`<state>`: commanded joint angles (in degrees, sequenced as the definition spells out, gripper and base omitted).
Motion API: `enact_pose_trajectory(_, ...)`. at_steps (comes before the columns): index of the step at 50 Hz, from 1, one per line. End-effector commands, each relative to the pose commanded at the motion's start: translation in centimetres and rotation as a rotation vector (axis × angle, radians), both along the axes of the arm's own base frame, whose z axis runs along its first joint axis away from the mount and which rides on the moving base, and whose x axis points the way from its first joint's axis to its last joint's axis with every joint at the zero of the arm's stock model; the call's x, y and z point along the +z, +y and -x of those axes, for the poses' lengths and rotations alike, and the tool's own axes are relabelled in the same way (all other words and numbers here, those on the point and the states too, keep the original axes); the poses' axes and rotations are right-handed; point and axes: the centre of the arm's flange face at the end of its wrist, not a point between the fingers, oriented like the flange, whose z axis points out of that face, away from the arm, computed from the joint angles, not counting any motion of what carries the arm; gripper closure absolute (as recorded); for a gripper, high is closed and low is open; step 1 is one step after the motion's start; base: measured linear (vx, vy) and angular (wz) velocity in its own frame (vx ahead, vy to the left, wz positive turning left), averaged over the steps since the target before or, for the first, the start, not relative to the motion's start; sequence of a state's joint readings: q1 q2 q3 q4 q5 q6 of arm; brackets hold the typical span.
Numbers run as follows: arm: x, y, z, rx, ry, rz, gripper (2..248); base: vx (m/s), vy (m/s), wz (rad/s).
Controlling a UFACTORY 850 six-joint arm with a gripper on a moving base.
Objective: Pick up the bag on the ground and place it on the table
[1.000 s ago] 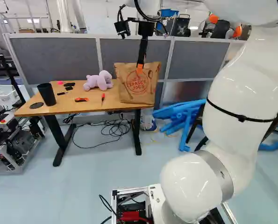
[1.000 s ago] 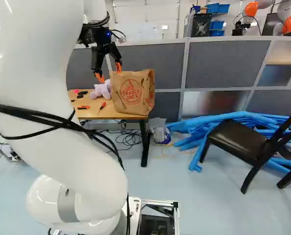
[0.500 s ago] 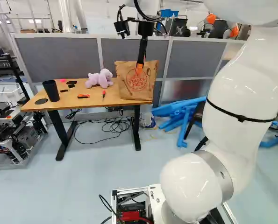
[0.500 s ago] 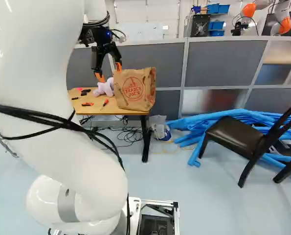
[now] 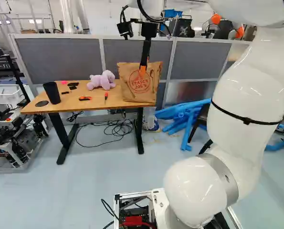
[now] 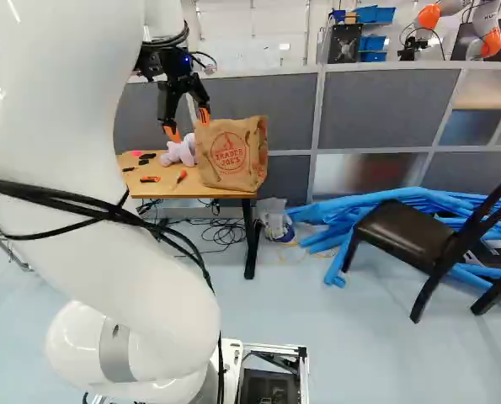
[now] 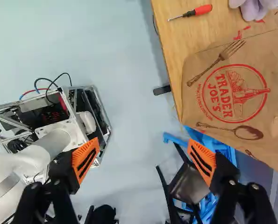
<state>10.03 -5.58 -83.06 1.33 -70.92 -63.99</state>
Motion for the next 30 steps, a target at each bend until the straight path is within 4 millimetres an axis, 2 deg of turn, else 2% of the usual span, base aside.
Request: enact_pose_trajectory(30, -2.1, -0.5, -0.1, -0.067, -0.054, -0.016, 3, 0.000, 0.000, 0.000)
